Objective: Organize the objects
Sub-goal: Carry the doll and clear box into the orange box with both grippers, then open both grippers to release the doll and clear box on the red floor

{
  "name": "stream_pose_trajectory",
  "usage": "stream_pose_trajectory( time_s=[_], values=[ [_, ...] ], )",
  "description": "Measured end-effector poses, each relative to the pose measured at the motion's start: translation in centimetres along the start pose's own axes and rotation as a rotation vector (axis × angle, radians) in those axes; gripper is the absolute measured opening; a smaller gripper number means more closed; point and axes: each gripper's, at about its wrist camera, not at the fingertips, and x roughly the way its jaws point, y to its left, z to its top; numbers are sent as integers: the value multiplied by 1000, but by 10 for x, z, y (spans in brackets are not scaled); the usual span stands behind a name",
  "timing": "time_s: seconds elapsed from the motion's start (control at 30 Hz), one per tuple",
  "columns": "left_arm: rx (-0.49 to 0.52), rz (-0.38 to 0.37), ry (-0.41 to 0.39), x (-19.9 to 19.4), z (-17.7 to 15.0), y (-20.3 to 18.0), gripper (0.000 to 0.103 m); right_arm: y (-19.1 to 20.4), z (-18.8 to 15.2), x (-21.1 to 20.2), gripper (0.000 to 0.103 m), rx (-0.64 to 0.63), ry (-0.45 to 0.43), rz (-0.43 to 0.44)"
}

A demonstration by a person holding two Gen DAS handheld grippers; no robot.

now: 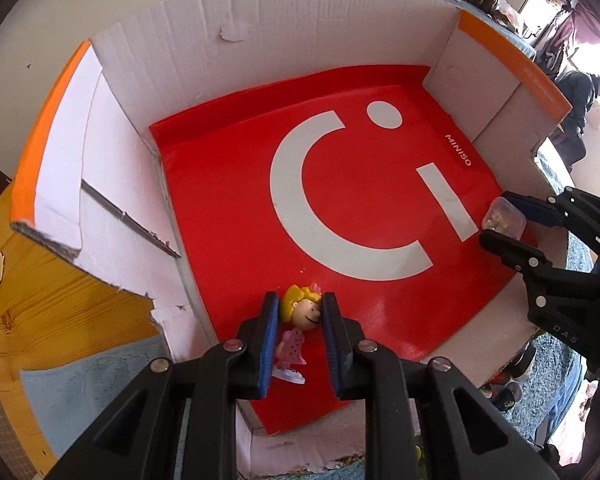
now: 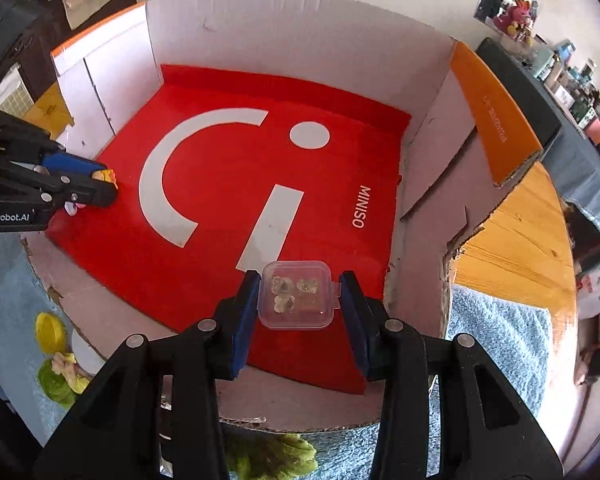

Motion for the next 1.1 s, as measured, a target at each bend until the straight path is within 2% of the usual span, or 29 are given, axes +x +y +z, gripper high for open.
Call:
stream_pose_trajectory(
  time_s=[0.27, 0.63, 0.7, 0.83, 0.97, 1.1],
  values=[
    [-1, -2, -3, 3, -3, 0, 22, 0, 6, 6, 39, -26, 46, 3],
    [-3, -5, -5, 1, -5, -1, 24, 1, 6, 8, 40, -27, 45, -8],
    [-2, -4, -6, -3, -4, -1, 27, 1, 7, 7, 40, -24, 42, -9],
    [6, 7, -35, -8, -1, 3, 44, 1, 7, 6, 41, -17, 19, -13],
    [-2, -12, -46, -9, 3, 7, 45, 1, 7, 5, 51, -11, 2, -12],
    [7, -8, -50, -7, 7, 6, 49, 2, 10, 4, 52, -12, -7, -18]
  ],
)
